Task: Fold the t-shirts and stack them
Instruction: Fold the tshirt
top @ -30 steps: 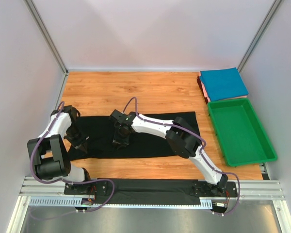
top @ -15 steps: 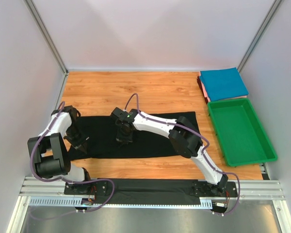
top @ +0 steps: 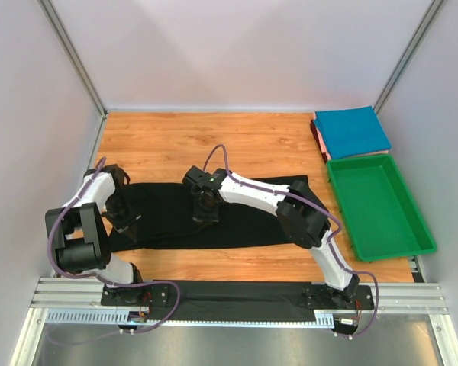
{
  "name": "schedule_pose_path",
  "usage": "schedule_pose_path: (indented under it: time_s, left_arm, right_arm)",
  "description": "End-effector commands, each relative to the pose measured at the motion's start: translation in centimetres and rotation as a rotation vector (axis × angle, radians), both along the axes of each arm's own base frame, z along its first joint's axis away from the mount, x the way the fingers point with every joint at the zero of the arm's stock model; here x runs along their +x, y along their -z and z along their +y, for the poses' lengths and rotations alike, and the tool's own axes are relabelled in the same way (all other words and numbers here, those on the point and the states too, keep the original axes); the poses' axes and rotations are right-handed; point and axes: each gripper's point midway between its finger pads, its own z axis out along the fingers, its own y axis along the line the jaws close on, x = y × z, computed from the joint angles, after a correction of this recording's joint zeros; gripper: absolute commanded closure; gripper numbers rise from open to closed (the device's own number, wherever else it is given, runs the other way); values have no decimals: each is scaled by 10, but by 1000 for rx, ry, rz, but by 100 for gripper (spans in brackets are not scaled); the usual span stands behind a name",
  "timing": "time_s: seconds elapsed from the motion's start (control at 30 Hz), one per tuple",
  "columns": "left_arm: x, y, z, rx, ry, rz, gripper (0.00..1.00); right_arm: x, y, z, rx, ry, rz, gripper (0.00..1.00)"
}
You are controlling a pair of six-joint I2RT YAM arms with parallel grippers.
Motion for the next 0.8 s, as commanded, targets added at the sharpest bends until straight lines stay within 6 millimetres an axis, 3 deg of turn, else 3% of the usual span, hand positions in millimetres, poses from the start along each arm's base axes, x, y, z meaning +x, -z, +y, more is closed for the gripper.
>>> schedule_pose_path:
  time_s: [0.0, 0.13, 0.17, 0.23, 0.33, 0.47, 0.5, 0.53, 0.6, 0.67, 0.7, 0.77]
  left_arm:
    - [-6, 2, 0, -1, 34, 50, 100]
    - [-12, -2, -2, 1, 36, 79, 99]
    - [-10, -4, 0, 10, 36, 73, 89]
    - [-9, -13, 4, 27, 41, 77, 82]
    - [14, -33, 19, 97, 53, 22, 74]
    - [68, -55, 25, 105, 56, -138, 70]
    - [88, -54, 23, 93, 60, -214, 70]
    - [98, -50, 18, 58, 63, -244, 67]
    - [120, -34, 19, 45, 67, -278, 66]
    - [139, -25, 18, 21, 83, -288, 65]
    - [144, -8, 19, 9, 95, -234, 66]
    - [168, -5, 24, 13, 107, -244, 67]
  right_arm:
    - [-5, 0, -1, 29, -43, 4, 100]
    - [-8, 3, 1, 33, -79, 23, 95]
    - [-8, -1, 3, 47, -89, 22, 92]
    - [-6, -8, 4, 63, -118, 7, 83]
    - [2, -27, 2, 106, -159, -23, 75]
    - [21, -57, -19, 125, -169, -98, 67]
    - [22, -56, -28, 118, -168, -97, 66]
    - [25, -68, -33, 135, -176, -130, 65]
    - [30, -70, -48, 127, -165, -148, 63]
    - [36, -86, -59, 130, -168, -202, 62]
    - [38, -84, -69, 119, -160, -204, 61]
    - [42, -93, -82, 127, -137, -227, 60]
